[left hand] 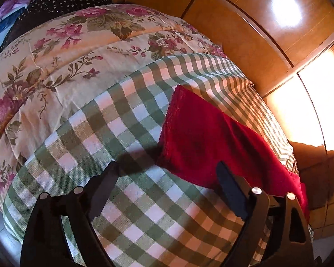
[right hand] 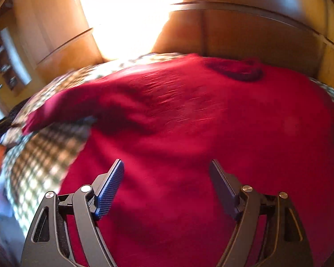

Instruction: Fold small clothes

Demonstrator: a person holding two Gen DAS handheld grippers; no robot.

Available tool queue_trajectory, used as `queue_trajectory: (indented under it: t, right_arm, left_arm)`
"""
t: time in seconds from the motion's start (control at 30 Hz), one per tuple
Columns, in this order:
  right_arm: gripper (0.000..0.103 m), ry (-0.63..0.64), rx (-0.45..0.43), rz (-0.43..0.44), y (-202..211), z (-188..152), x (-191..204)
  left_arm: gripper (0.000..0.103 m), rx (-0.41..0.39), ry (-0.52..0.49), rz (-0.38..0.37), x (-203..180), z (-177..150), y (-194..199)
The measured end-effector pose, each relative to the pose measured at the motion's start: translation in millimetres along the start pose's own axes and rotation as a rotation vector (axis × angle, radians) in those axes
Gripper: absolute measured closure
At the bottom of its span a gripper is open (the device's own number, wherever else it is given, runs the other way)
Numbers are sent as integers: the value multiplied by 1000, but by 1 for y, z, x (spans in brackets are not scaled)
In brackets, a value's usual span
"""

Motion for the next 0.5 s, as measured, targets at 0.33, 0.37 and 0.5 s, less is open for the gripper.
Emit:
queue_trajectory:
  t: [0.33,0.37,0.5]
  right_arm:
    - [25,204,60,32,-20,-28,81]
    - [25,188,65,61,-16,-30,83]
    - [25,202,92,125,-10,-48,93]
  left_arm:
    - [98,-100,-13,-216,-47,27,49]
    - [98,-137,-4,-255,-50,31,71]
    - [98,-208,-94,-154,-51,31,104]
Point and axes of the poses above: each gripper's, at about its wrist camera, not at the fingertips, and y roughly against the way its jaws point, x to its left, z to its top, the point moved 8 cm from there along -y, roughly the way its jaws point, and after that the axes turned 1 degree about -x, right-handed, at the moved point
